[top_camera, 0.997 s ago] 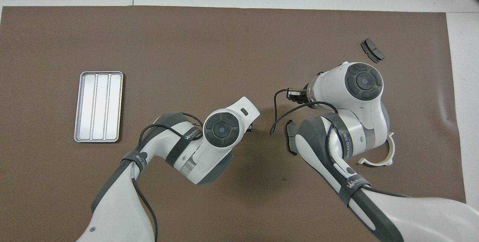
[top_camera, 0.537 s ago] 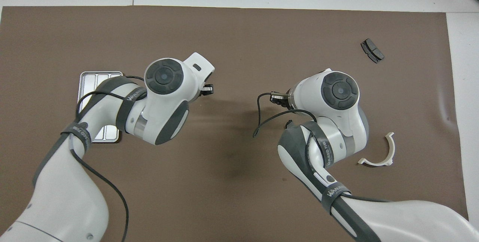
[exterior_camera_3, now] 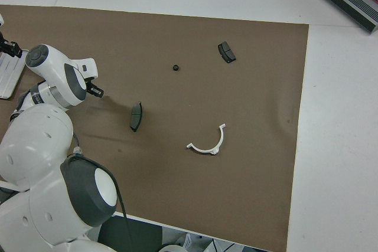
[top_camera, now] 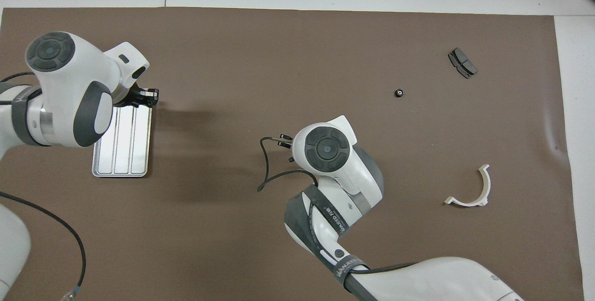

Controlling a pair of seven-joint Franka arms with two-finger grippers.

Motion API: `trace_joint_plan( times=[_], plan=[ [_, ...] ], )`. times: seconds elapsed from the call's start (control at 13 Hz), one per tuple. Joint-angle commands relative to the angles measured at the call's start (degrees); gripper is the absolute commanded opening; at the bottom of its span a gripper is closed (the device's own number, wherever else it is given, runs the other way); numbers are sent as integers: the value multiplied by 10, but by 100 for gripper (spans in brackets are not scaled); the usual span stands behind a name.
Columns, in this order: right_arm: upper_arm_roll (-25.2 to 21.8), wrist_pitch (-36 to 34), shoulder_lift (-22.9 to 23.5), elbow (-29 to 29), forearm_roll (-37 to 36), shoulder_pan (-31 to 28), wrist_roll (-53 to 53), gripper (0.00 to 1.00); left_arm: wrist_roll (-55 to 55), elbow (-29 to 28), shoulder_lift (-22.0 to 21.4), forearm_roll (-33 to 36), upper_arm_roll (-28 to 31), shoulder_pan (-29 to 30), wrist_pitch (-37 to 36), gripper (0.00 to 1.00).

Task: Pick bearing gear from pile to tray

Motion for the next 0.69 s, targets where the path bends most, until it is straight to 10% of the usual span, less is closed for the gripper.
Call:
trace_joint_plan(
  times=[0.0,0.15,0.31,0.61],
  plan=[
    [-1,13,22,20,-23,13,35,18,72,-53,-28,-6,-7,47,19,0],
    [-1,36,35,14,-24,35,66,29,90,-92,-40,-7,-7,54,54,13],
    [-1,31,35,18,-25,31,64,92,88,-87,-39,-6,-7,49,52,50],
    [-2,13,14,23,-25,-14,19,100,84,-62,-35,-6,-7,41,46,76]
  ],
)
